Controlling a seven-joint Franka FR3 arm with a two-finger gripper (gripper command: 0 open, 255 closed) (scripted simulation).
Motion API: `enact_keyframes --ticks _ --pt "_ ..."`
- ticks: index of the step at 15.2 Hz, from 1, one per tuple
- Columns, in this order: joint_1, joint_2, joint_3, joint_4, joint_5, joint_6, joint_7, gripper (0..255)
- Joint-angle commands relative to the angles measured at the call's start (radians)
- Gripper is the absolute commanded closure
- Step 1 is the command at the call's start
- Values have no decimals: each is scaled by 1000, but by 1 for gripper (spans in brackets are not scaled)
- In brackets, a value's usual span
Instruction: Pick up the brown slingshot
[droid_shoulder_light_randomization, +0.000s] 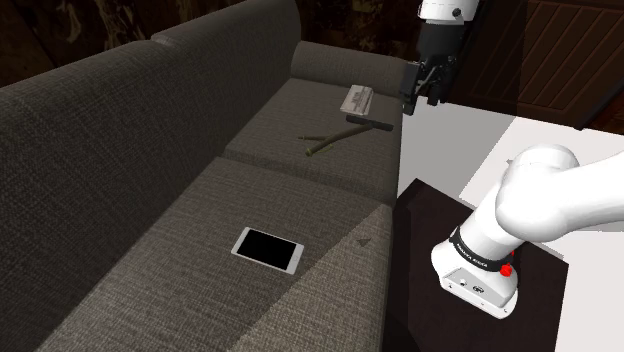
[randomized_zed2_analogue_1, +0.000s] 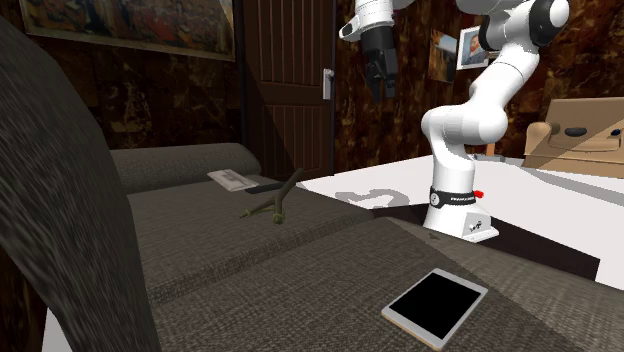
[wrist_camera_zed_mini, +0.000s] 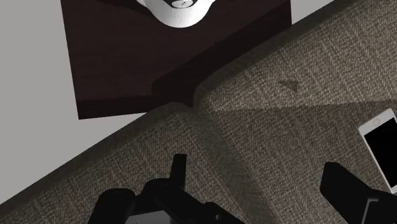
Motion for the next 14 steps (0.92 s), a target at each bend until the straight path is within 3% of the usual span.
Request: enact_keyframes --ticks 1,14 --pt "0 0 0 0 0 0 0 0" --pt "-7 558 -60 188 19 257 -74 0"
